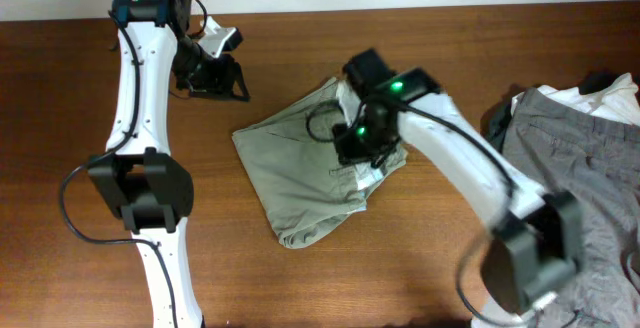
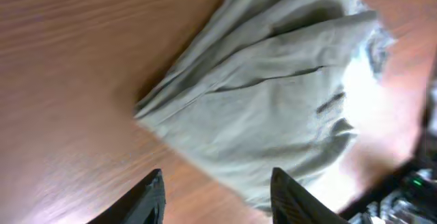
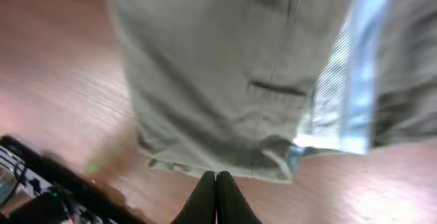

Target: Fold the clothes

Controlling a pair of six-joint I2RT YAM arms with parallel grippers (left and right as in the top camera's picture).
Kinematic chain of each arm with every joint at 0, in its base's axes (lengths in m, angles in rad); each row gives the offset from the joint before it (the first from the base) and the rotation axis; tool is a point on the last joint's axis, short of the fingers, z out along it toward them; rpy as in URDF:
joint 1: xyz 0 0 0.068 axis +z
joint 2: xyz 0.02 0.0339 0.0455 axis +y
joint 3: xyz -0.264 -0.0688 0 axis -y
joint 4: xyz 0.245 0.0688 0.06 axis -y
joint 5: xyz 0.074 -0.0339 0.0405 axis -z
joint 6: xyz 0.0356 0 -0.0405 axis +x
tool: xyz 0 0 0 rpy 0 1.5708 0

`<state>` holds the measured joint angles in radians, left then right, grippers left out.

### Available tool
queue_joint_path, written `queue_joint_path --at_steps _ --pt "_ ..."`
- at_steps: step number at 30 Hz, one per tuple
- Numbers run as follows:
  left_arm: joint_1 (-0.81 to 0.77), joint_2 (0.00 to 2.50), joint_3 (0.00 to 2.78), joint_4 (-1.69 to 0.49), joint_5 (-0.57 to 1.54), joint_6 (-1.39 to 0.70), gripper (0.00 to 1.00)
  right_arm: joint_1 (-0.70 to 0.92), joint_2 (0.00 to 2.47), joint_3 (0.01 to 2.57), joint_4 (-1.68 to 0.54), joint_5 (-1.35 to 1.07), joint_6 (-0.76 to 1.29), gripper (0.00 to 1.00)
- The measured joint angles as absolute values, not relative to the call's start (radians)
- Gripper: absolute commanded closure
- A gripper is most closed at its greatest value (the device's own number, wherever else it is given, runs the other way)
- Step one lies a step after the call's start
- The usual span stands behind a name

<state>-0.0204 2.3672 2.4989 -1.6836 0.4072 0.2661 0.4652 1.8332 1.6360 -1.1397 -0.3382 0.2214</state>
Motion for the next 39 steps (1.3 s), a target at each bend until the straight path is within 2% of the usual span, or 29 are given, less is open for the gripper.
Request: queue_joint_path --at_steps 4,5,6,8,10,11,12,15,20,21,22,23,24,26,27,34,39 --pt "-0.044 2.167 2.346 -1.681 0.28 0.207 0.43 0.463 1.76 1.654 -1.166 -0.281 0.217 0.96" --pt "-0.062 2.037 2.188 -1.681 0.226 0.184 0.42 0.463 1.763 1.653 -1.171 -0.273 0.217 0.95" --pt "-0.073 1.951 2.08 -1.678 0.204 0.169 0.35 0.463 1.763 1.653 -1.174 -0.27 0.217 0.95" --pt "-0.081 1.835 1.905 -1.632 0.184 0.144 0.29 0.463 1.763 1.653 -1.176 -0.262 0.217 0.94" --pt "-0.078 1.72 1.606 -1.46 0.194 0.091 0.18 0.463 1.763 1.653 -1.174 -0.259 0.218 0.92" --pt "-0.076 1.706 1.492 -1.356 0.23 0.078 0.08 0.462 1.764 1.653 -1.169 -0.258 0.223 0.92" --pt "-0.075 1.706 1.368 -1.241 0.288 0.062 0.03 0.461 1.765 1.652 -1.163 -0.25 0.234 0.91" --pt "-0.076 1.73 1.104 -0.951 0.451 -0.014 0.01 0.459 1.775 1.649 -1.147 -0.218 0.271 0.92" --pt "-0.075 1.845 1.048 -0.791 0.621 -0.134 0.01 0.458 1.848 1.631 -1.142 -0.199 0.328 0.96" --pt "-0.073 1.856 1.048 -0.77 0.657 -0.157 0.05 0.458 1.869 1.63 -1.141 -0.199 0.333 0.96" --pt "-0.072 1.879 1.055 -0.747 0.72 -0.193 0.24 0.458 1.885 1.629 -1.14 -0.199 0.337 0.96" --pt "-0.072 1.892 1.059 -0.74 0.74 -0.207 0.38 0.458 1.89 1.628 -1.141 -0.198 0.339 0.96" --pt "-0.071 1.921 1.06 -0.732 0.772 -0.232 0.69 0.458 1.89 1.627 -1.14 -0.199 0.341 0.96" --pt "-0.07 1.948 1.058 -0.72 0.788 -0.248 0.92 0.458 1.89 1.626 -1.141 -0.199 0.34 0.96" --pt "-0.072 1.964 1.053 -0.698 0.772 -0.253 0.99 0.458 1.89 1.626 -1.141 -0.199 0.341 0.96" --pt "-0.041 1.978 1.123 -0.689 0.755 -0.258 1.0 0.447 1.89 1.626 -1.163 -0.199 0.342 0.96" --pt "0.16 1.951 1.417 -0.595 0.652 -0.286 1.0 0.413 1.89 1.626 -1.183 -0.199 0.341 0.96"
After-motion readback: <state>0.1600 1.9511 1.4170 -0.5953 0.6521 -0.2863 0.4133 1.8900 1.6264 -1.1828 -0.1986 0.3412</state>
